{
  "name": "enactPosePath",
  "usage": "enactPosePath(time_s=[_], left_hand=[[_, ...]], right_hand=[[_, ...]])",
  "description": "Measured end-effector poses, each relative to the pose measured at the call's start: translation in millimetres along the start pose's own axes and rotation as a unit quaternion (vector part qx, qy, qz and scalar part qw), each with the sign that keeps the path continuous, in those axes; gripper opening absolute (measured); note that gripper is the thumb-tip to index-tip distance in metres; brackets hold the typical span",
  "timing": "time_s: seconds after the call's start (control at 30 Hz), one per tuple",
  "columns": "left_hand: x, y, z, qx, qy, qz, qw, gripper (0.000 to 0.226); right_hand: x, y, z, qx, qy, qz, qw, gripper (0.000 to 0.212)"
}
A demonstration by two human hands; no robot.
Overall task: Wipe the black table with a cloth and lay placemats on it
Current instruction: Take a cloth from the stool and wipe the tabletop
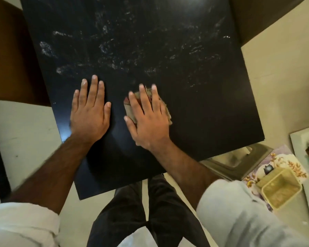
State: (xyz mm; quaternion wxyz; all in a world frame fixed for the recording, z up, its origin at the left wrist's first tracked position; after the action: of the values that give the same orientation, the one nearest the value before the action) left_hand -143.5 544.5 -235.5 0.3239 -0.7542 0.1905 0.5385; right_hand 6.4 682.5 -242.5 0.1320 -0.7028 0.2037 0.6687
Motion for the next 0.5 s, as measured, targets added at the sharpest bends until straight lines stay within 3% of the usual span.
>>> enactPosePath(time_s=[0.13,0.27,0.4,0.5], left_hand=[[1.9,-5.9,1.3,-0.025,0.001,-0.016,1.000,0.074],[6.9,-15.5,6.1,-0.059,0.002,-0.028,0.998,0.075],[9.8,-19.5,7.6,-0.059,-0.006,-0.021,0.998,0.075],[11.8,-36.1,18.8,-0.013,-0.018,0.006,1.000,0.076]], right_hand=[[-6.2,-68.7,-38.7,0.098,0.035,-0.025,0.994,0.077],[-20.4,-130.7,18.3,0.200,0.015,-0.049,0.978,0.073],[-22.3,-111.3,96.3,0.190,-0.019,-0.048,0.980,0.071],[-16.2,-63.7,102.2,0.115,-0.031,-0.035,0.992,0.071]])
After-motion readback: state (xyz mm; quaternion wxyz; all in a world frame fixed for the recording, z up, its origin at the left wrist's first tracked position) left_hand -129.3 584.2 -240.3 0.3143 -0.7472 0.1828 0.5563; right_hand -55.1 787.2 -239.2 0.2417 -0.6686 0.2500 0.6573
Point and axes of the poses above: each hand's wrist, its own z-axis towards the middle knuckle, its own x-axis out of the palm, y = z × x, the point moved 3 cm from there along z, towards the middle knuckle, and after that the axes turned 9 degrees about -z, right-handed, at the moved point
